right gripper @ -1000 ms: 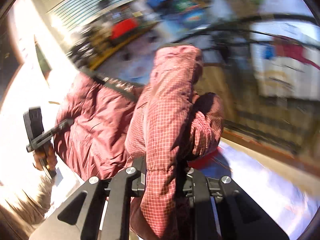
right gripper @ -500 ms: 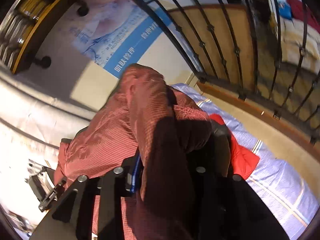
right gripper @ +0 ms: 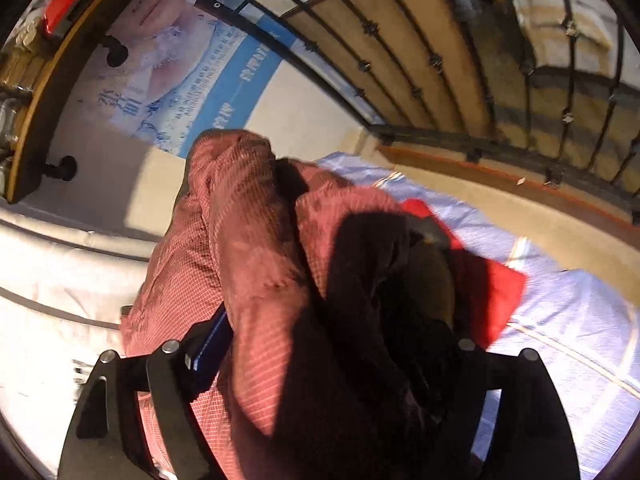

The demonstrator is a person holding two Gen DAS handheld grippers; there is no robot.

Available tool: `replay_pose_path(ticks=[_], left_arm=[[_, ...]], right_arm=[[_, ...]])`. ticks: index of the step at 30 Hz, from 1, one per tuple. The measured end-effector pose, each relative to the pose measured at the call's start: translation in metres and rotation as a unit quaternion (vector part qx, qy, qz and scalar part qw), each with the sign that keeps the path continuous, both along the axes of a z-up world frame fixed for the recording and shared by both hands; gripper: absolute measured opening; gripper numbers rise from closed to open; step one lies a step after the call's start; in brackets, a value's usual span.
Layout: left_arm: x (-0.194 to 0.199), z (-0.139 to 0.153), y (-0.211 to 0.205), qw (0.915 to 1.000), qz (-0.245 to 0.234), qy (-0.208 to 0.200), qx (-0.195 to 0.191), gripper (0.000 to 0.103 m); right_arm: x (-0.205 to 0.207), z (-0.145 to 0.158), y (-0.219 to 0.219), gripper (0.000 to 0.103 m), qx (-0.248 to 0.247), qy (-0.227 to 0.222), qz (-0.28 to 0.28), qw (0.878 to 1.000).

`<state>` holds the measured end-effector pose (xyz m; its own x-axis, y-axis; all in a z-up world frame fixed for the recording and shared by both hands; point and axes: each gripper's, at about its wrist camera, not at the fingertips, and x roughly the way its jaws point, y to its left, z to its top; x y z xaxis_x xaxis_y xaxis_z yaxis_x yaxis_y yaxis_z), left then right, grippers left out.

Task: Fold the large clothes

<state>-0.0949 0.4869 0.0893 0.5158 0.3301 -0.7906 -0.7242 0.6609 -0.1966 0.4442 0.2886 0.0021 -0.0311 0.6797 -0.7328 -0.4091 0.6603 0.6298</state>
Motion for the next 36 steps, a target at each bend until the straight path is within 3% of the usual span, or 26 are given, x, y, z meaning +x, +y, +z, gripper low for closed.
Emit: replay_pose_path(ticks=[3,6,8,10,13,15,16,17,19,21,23,27,29,32,36], left_arm=[[-0.021,0.055,-0.013,0.9958,0.018,0.02,0.087,0.098],[-0.035,0.095,-0.028,0.9861,0.069,0.075,0.131,0.098],[-0.033,0.112,-0.05,0.9806,0.068,0.11,0.147,0.098],[-0.03,0.114,-0.078,0.9807,0.048,0.122,0.145,0.098],[-0.013,0.103,-0.115,0.9877,0.012,0.133,0.081,0.098],[0.004,0.089,-0.135,0.9912,-0.007,0.129,0.027,0.098],[0.01,0.084,-0.142,0.9911,-0.012,0.132,0.014,0.098],[0.018,0.078,-0.149,0.9899,-0.018,0.141,-0.005,0.098],[0.033,0.067,-0.158,0.9823,-0.032,0.18,-0.039,0.098],[0.043,0.059,-0.166,0.9749,-0.044,0.212,-0.052,0.098],[0.046,0.065,-0.173,0.9748,-0.046,0.216,-0.028,0.098],[0.046,0.096,-0.188,0.9713,-0.02,0.226,0.069,0.098],[0.04,0.106,-0.194,0.9768,-0.017,0.201,0.073,0.098],[0.039,0.108,-0.198,0.9841,-0.02,0.172,0.041,0.098],[0.044,0.107,-0.202,0.9821,-0.008,0.177,0.064,0.098]], right_arm=[[0.005,0.041,-0.02,0.083,-0.021,-0.046,-0.034,0.998],[0.001,0.082,-0.034,0.099,-0.041,-0.078,-0.035,0.995],[-0.02,0.111,-0.026,0.098,-0.085,-0.121,0.016,0.989],[-0.052,0.128,-0.015,0.098,-0.121,-0.158,0.072,0.977],[-0.123,0.135,0.01,0.098,-0.196,-0.209,0.163,0.944],[-0.188,0.134,0.033,0.098,-0.244,-0.267,0.233,0.903],[-0.206,0.135,0.038,0.098,-0.251,-0.285,0.252,0.89],[-0.234,0.134,0.046,0.098,-0.261,-0.311,0.28,0.87],[-0.275,0.132,0.06,0.098,-0.275,-0.338,0.322,0.84],[-0.291,0.133,0.066,0.098,-0.284,-0.348,0.333,0.829],[-0.299,0.138,0.07,0.098,-0.283,-0.351,0.325,0.831],[-0.3,0.156,0.066,0.098,-0.283,-0.356,0.296,0.84],[-0.298,0.167,0.06,0.098,-0.279,-0.358,0.284,0.845],[-0.302,0.174,0.051,0.098,-0.278,-0.341,0.278,0.854],[-0.298,0.168,0.046,0.098,-0.302,-0.349,0.25,0.851]])
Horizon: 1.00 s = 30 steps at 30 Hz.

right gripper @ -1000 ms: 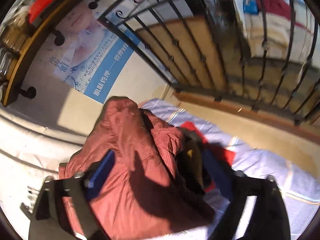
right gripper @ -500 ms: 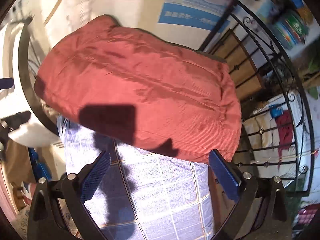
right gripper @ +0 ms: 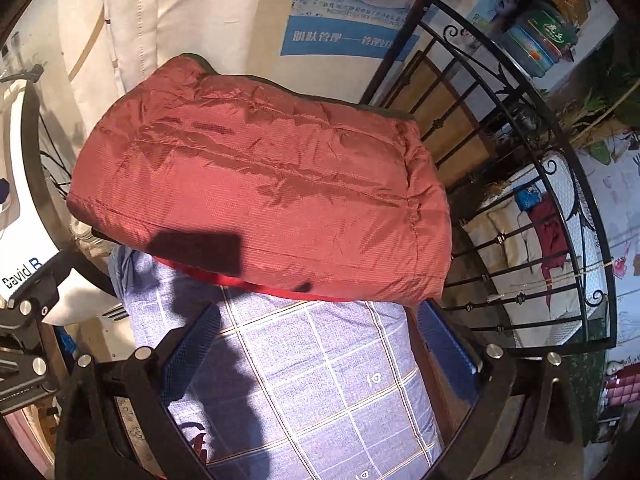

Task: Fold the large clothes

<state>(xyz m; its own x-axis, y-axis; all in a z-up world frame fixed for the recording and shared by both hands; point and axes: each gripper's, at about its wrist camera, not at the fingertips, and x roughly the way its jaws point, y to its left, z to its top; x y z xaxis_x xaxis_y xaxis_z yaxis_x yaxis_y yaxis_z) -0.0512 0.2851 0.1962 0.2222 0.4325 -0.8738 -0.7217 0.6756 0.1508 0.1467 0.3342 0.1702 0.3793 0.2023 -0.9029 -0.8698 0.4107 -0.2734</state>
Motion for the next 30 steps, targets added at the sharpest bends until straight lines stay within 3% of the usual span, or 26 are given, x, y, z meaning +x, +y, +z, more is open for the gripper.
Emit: replay_pose_path(ticks=[3,9,15,24,30], left_arm=[[0.004,-0.004,0.006,0.999,-0.001,-0.013,-0.042,0.098],[0.014,-0.013,0.007,0.9984,-0.005,-0.005,-0.057,0.098],[0.015,-0.024,0.008,0.9981,0.003,0.006,-0.061,0.098],[0.012,-0.031,0.01,0.9972,0.011,0.005,-0.074,0.098],[0.013,-0.029,0.01,0.9975,0.012,0.004,-0.07,0.098]], right_arm=[[0.004,-0.003,-0.001,0.098,0.009,0.023,-0.007,1.0],[0.004,-0.002,0.006,0.098,0.007,0.007,-0.014,1.0],[0.015,-0.016,0.005,0.098,-0.013,0.006,-0.032,0.999],[0.015,-0.02,0.0,0.098,0.011,0.04,-0.03,0.999],[0.018,-0.017,-0.002,0.098,0.012,0.038,-0.032,0.999]])
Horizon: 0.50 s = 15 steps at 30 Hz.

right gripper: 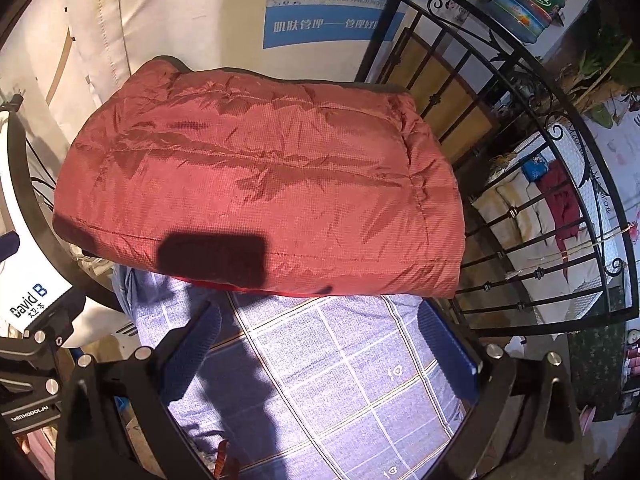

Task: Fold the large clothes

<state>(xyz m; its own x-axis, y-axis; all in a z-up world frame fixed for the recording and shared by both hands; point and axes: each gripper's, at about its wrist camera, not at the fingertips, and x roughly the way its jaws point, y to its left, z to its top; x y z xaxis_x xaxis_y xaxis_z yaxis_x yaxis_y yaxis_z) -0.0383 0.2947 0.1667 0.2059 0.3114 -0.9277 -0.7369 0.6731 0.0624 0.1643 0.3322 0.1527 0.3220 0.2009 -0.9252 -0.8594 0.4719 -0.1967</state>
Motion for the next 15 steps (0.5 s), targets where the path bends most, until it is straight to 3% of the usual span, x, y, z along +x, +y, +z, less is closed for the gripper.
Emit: replay_pose_path(ticks=[15], left_arm=[[-0.003,0.0027,-0.0008,0.9998,-0.001,-0.008,0.018,0.098]], right_arm=[[-0.0011,0.0027,-0.0005,0.098,0.011,-0.003,-0.006,1.0]])
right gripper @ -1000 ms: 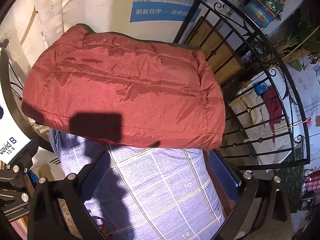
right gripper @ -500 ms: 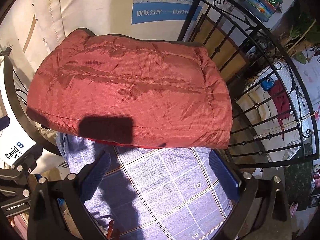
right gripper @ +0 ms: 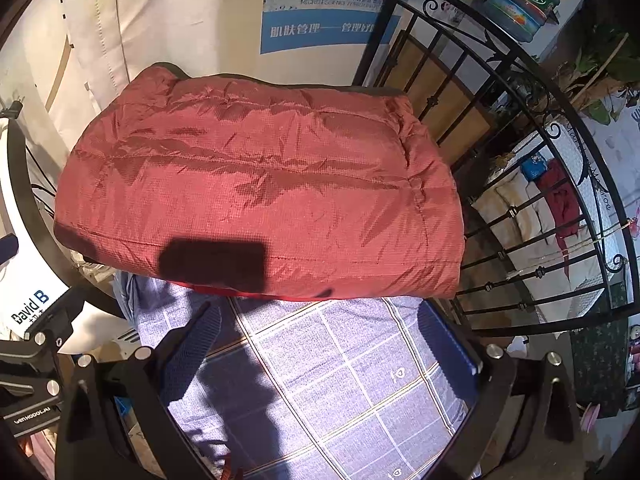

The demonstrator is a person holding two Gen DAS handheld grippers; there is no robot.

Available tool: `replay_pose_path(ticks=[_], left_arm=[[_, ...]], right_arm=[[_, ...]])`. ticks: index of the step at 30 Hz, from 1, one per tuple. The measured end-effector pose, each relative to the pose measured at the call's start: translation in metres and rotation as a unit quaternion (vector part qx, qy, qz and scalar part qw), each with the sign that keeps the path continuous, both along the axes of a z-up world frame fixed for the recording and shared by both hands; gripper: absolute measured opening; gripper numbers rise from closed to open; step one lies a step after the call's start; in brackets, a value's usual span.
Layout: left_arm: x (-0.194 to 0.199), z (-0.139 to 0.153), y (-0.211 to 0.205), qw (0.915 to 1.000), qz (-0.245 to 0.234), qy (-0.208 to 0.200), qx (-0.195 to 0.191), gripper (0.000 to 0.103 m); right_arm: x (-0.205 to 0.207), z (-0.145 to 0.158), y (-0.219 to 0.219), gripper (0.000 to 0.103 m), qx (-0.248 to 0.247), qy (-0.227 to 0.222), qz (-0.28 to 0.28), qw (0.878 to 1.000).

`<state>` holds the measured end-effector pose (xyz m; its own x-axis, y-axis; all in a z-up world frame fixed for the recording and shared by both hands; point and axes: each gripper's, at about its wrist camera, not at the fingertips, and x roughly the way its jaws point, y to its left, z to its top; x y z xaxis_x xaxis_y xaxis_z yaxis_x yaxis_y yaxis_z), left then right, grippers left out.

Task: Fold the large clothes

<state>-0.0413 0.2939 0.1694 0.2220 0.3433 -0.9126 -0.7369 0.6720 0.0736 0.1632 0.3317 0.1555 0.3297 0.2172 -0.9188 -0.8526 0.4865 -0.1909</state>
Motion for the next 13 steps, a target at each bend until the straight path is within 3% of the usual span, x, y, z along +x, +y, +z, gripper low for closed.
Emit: replay_pose_path(ticks=[13], left_arm=[[-0.0018,-0.0049,0.0029,0.9998,0.002,0.002,-0.022,0.098]], right_arm=[[0.0036,-0.0027,-0.0004,0.098,-0.005,-0.005,-0.007,1.0]])
